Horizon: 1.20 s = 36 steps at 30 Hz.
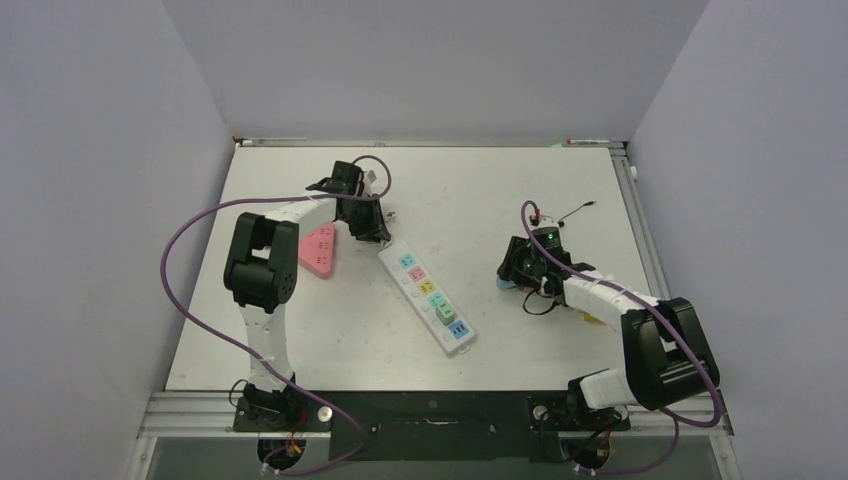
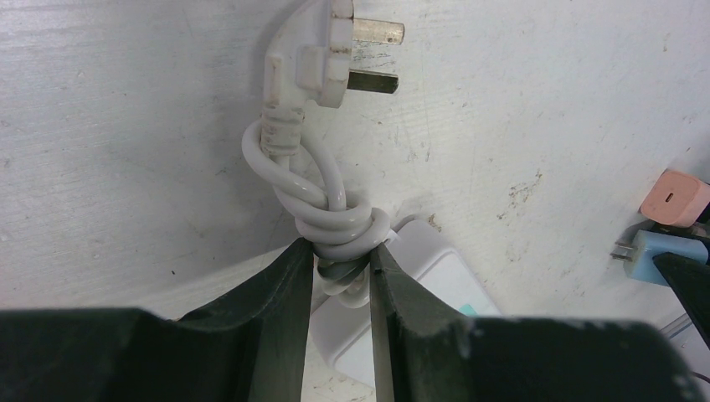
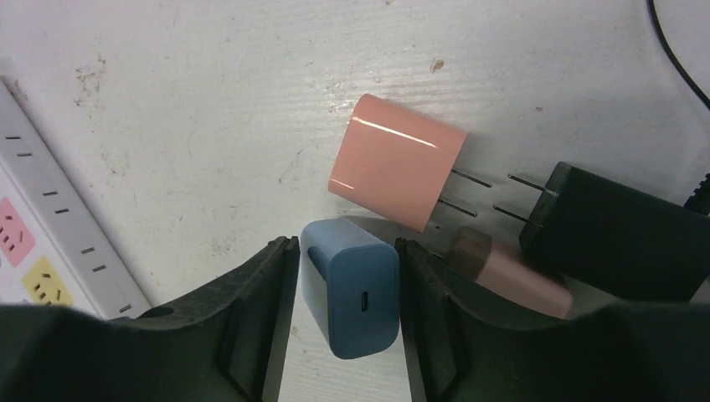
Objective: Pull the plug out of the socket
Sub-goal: Place the plug at the center of the board.
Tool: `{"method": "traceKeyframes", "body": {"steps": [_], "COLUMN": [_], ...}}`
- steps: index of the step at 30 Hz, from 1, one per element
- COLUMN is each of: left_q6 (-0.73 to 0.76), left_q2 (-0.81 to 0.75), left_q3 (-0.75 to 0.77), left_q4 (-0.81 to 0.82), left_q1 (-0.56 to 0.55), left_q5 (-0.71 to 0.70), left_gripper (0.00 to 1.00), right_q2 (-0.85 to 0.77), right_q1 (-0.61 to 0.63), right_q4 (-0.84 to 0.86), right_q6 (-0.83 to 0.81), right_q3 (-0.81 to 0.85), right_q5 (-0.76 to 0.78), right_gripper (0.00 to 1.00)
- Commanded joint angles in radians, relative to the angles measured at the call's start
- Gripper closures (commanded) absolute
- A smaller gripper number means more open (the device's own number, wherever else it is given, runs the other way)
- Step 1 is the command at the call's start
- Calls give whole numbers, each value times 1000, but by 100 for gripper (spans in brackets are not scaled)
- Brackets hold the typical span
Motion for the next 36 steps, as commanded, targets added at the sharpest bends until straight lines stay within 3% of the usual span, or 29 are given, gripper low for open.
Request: {"method": "traceKeyframes", "body": {"steps": [1, 12, 23, 29, 36], "left_q6": [43, 42, 42, 43, 45], "left_q2": [44, 42, 41, 38, 38], "left_q3": [11, 11, 11, 10, 8], "left_q4": [-2, -2, -2, -2, -1], "left_q1": [26, 27, 30, 30, 30], "left_q5": [-82, -82, -84, -91, -91], "left_gripper": [100, 100, 100, 100, 100], "right_q2": [12, -29, -127, -186, -167], "right_q1": [-4, -4, 13, 149, 382], "right_q4": [6, -31, -116, -154, -158], "right_q6": [4, -14, -43, -104, -179], "right_q3": [0, 7, 60, 114, 173], "right_q5": [38, 79, 112, 139, 53], "right_gripper": [52, 41, 39, 38, 34]}}
